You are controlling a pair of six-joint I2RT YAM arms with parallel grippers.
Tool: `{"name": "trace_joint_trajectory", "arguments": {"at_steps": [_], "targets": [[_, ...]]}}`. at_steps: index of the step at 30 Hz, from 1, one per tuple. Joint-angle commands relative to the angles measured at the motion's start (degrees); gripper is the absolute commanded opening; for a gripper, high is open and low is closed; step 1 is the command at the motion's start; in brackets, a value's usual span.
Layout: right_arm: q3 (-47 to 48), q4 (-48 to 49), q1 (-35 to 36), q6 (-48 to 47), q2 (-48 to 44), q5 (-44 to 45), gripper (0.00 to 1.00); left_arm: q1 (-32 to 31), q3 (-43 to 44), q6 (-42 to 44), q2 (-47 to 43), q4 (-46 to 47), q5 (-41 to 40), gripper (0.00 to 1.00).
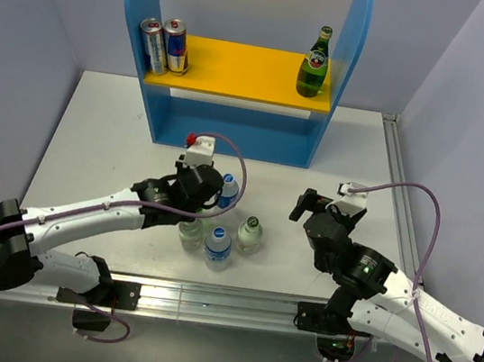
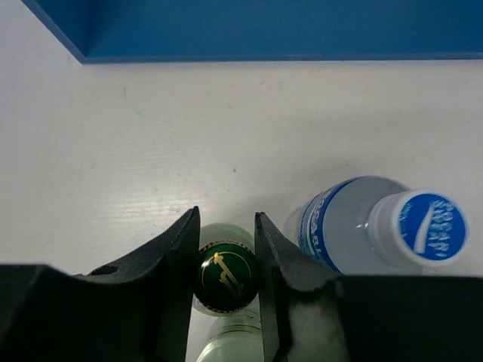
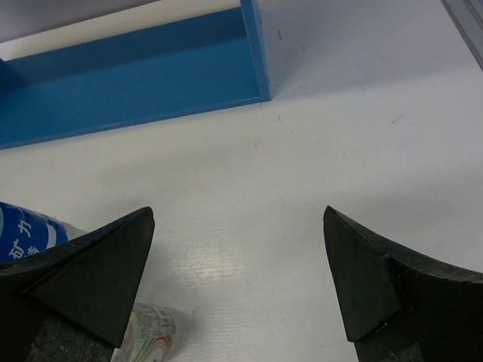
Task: Place and organize the beverage onto the shelf
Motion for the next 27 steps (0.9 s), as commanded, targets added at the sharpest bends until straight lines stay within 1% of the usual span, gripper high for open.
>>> {"name": "trace_joint_trajectory", "arguments": {"at_steps": [1,2,3,4,5,6,7,9,10,12,13,15,16,17,18,21,25,27], "targets": [[-0.41,1.55,0.16,0.46,-1.43,1.47,1.00,-0.11,12.88,6.00,-0.67,0.14,-4.45,0.00],[-0.41,1.56,0.24,0.55,-1.61,1.47,1.00,-0.03,17.34,7.50,0.38,-0.04,-4.71,0.00],[-0.50,1.47,0.24,0.46,-1.70,1.47,1.00,0.15,19.91,9.86,1.09,-0.56,-4.72,0.00],[-0.67,1.55,0.16,0.37,-2.22,1.38,1.00,0.41,25.50,10.76,1.88,-1.09,-4.28,0.00],[-0.59,1.64,0.24,0.37,-2.40,1.47,1.00,0.85,28.34,11.64,3.62,-1.53,-3.67,0.00],[-0.85,1.73,0.24,0.37,-2.75,1.21,1.00,1.90,31.16,13.65,4.51,-2.23,-2.44,0.00],[-0.85,1.82,0.24,0.29,-2.93,1.12,1.00,2.52,36.49,14.62,5.48,-2.50,-1.82,0.00],[-1.11,2.17,0.24,0.29,-3.46,0.77,1.00,4.62,42.05,17.78,8.90,-3.20,0.45,0.00],[-1.20,2.26,0.16,0.29,-3.55,0.59,1.00,5.33,48.17,18.67,10.13,-3.72,1.51,0.00],[-1.55,2.87,0.24,0.20,-3.55,0.16,1.00,7.70,54.71,20.69,14.79,-4.95,4.49,0.00],[-1.64,3.13,0.16,0.02,-3.55,-0.11,1.00,8.32,61.26,21.31,16.46,-6.09,5.47,0.00],[-1.81,3.49,0.24,0.28,-3.37,-0.29,1.00,10.25,67.45,23.41,21.73,-6.63,7.31,0.00],[-1.99,3.75,0.24,0.29,-3.37,-0.55,1.00,10.69,73.57,23.94,23.66,-7.41,7.93,0.00],[-2.25,3.93,0.16,0.29,-3.37,-0.55,1.00,11.30,76.77,25.17,27.51,-7.77,8.46,0.00],[-2.34,4.28,0.24,0.29,-3.46,-0.81,1.00,11.57,82.45,25.70,29.46,-8.12,8.73,0.00],[-2.43,4.54,0.24,0.11,-3.90,-0.99,1.00,12.36,87.16,27.29,34.22,-6.20,10.57,0.00],[-2.69,4.81,0.24,-0.24,-4.77,-1.17,1.00,13.59,86.03,26.68,34.75,0.65,14.08,0.00],[-2.78,4.89,0.24,-0.33,-5.13,-1.52,1.00,14.21,86.29,26.50,35.19,4.17,14.53,0.00]]}}
